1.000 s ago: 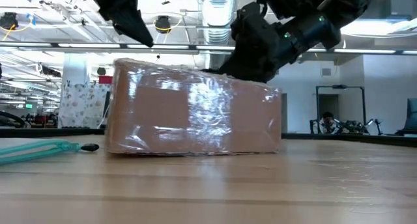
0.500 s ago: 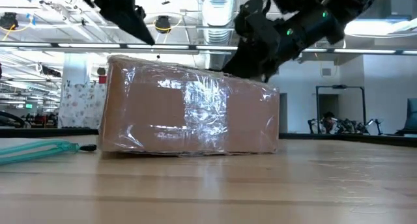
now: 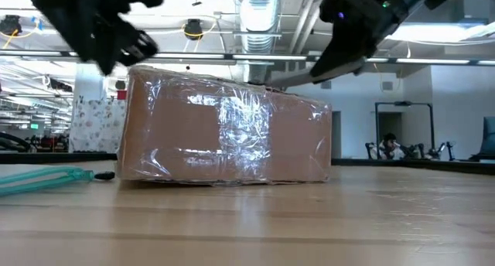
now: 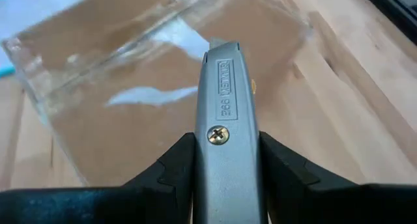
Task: Unpack boxes
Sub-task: Open the cardboard box using the gray cutter
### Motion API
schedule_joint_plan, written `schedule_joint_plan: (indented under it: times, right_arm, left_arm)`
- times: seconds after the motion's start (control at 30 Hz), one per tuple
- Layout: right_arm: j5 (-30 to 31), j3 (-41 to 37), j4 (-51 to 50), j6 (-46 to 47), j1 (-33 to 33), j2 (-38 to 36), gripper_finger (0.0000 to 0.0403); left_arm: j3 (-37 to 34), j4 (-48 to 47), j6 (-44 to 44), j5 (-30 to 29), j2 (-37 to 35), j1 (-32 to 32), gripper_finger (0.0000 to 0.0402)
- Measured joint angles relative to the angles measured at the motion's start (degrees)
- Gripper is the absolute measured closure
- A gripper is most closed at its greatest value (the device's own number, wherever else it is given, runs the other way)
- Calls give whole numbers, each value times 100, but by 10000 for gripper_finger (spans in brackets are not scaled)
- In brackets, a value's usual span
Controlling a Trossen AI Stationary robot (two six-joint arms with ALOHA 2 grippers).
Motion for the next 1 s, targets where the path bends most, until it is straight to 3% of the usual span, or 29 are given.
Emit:
schedule_joint_plan:
  times: [0.2, 0.43, 0.63, 0.73, 0.87, 1.0]
  right_arm:
    - [-10, 2, -838, -42, 6, -312, 282]
    - [-8, 2, -1937, 270, 66, -1212, 282]
    - [-16, 9, -2526, 405, 143, -1876, 282]
    - [-100, 9, -2649, 650, 280, -2076, 282]
    - [-173, 9, -2702, 1023, 717, -2126, 282]
    - [-172, 9, -2688, 1459, 1296, -1988, 282]
  left_arm:
    - [7, 2298, -429, -3, 976, 97, 297]
    - [80, 3609, -984, -2, 1764, 383, 297]
    - [929, 3180, -750, -847, 1798, 601, 297]
    - [1542, 1944, -580, -885, 1795, 584, 297]
    - [2059, 253, -634, -804, 1795, 157, 297]
    - [2077, -215, -788, -820, 1795, -496, 297]
